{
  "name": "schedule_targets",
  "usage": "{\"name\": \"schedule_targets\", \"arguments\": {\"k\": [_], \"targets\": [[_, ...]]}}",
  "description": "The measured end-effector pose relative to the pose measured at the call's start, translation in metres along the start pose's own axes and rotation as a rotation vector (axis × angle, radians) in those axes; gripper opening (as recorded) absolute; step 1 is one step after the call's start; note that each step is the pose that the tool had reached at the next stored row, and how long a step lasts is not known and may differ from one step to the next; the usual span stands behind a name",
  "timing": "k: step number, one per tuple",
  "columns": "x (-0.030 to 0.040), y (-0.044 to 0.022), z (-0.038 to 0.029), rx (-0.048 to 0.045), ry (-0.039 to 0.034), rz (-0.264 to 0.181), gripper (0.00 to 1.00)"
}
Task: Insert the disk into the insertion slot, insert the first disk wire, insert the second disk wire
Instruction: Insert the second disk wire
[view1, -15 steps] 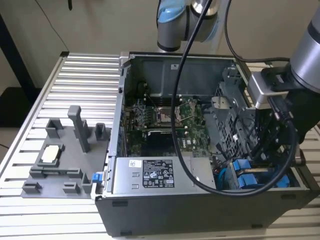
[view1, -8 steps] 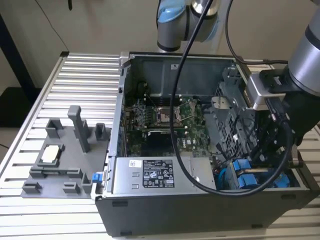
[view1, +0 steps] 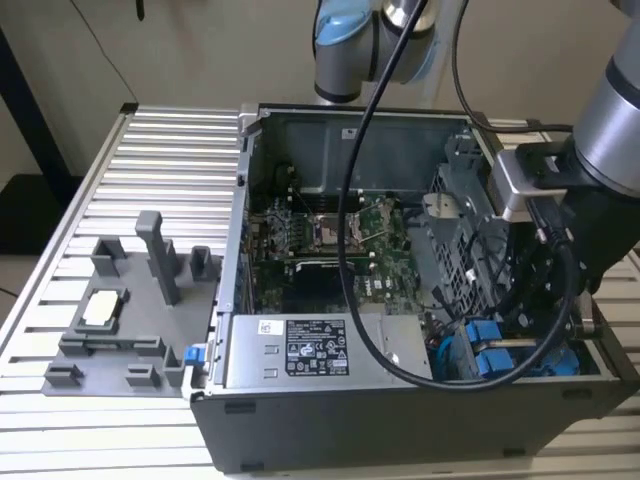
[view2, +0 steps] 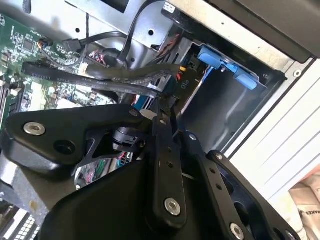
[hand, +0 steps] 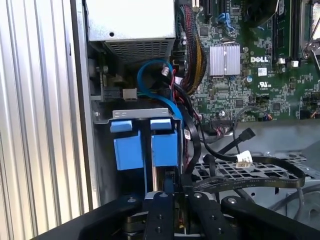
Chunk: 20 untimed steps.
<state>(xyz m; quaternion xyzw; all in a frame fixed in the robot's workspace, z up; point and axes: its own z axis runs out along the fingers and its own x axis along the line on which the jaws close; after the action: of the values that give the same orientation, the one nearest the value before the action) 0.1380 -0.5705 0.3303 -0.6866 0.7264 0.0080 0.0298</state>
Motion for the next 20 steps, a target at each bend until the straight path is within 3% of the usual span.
{"name": "schedule_targets", "arguments": {"k": [1, 2, 5, 11, 16, 20], "targets": [[-0.0002, 0.0000, -0.0004, -0.0021, -0.0003, 0.000, 0.17], [-0.0002, -0.0001, -0.0013, -0.0045, -0.0008, 0.001, 0.24], [0.0000, -0.0006, -0.0063, -0.0132, -0.0003, 0.002, 0.24], [-0.0005, -0.0021, -0.0236, -0.0294, 0.0011, 0.004, 0.24], [-0.0016, -0.0027, -0.0440, -0.0332, 0.0014, 0.004, 0.24], [-0.0020, -0.0030, -0.0503, -0.0338, 0.0014, 0.005, 0.24]]}}
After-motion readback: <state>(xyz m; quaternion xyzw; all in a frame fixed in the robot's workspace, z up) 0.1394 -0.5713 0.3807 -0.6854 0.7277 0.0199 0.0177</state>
